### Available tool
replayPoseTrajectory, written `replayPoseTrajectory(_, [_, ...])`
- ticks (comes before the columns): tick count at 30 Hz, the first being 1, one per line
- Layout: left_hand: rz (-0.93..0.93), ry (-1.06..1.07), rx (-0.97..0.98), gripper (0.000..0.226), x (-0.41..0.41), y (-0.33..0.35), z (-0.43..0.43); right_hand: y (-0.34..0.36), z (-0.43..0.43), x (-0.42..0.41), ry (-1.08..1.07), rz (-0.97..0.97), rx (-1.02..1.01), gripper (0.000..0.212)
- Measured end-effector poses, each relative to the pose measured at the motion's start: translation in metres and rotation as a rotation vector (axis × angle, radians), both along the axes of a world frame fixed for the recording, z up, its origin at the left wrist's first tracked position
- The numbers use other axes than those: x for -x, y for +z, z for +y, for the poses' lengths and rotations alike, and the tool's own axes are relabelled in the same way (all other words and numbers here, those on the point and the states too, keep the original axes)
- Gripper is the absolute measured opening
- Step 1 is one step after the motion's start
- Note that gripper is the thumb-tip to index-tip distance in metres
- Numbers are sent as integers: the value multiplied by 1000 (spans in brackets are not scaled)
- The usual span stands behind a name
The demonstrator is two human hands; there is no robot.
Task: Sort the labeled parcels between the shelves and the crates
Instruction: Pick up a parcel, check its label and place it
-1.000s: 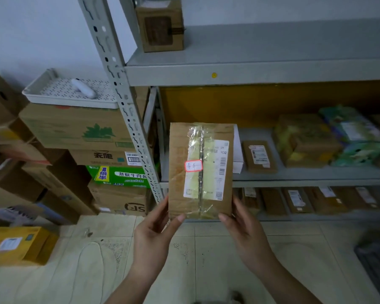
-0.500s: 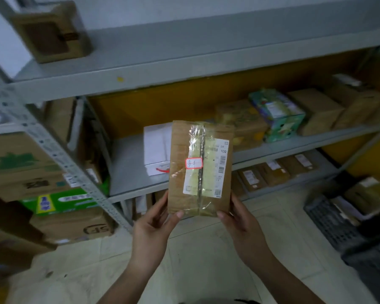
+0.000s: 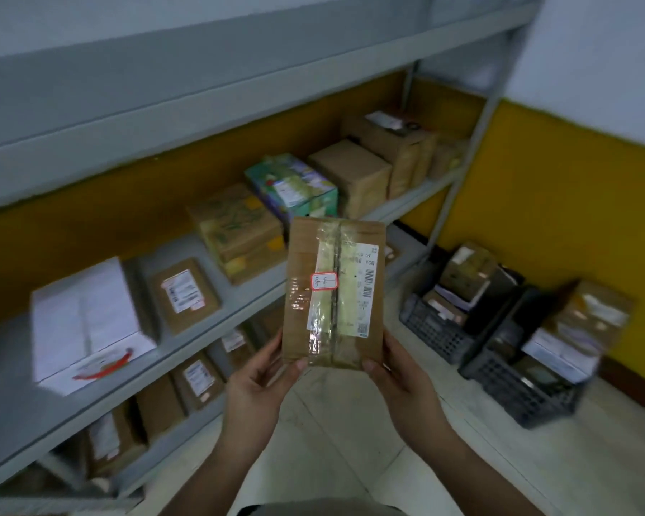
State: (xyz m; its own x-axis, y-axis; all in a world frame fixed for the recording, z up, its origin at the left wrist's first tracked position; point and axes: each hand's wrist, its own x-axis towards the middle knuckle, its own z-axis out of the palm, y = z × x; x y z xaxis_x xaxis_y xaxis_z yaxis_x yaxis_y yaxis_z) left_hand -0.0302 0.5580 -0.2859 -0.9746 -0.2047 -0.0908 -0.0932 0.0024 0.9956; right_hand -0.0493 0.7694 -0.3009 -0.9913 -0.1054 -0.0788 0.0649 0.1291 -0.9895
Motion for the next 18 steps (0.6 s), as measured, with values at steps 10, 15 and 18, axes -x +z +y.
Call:
replayPoseTrajectory(10, [-144,-381,103,43,132,-20,92,-19,88,57,-332,-115,-10,52])
replayPoseTrajectory(15, [-150,-571,120,36,217,-37,121,-36,108,114,-450,-162,-34,52])
replayPoseTrajectory(18, [-210,-626,133,33,270,-52,133,-45,116,151,-530,-222,-10,48])
